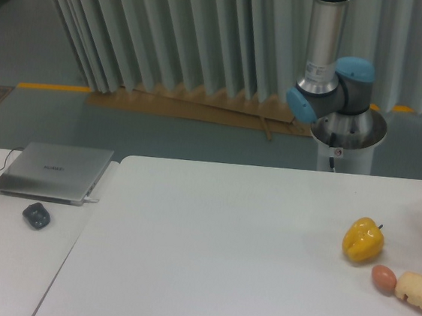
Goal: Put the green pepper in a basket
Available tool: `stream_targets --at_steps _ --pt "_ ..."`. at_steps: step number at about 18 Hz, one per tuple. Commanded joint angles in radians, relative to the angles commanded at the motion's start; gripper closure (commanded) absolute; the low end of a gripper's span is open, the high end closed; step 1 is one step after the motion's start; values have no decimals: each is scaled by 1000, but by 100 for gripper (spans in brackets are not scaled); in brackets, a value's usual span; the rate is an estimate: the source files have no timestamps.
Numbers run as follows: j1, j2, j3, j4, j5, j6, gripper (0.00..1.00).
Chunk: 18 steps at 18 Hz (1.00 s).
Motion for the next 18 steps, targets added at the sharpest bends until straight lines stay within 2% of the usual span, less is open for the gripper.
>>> stream_targets --at_steps 6,8,11,18 --pt "46 -54 29 6 5 -2 37" --pt "46 -60 37 11 11 -3 37" --pt "45 -83 45 44 84 -2 37" --pt "37 -132 48 67 117 -3 37"
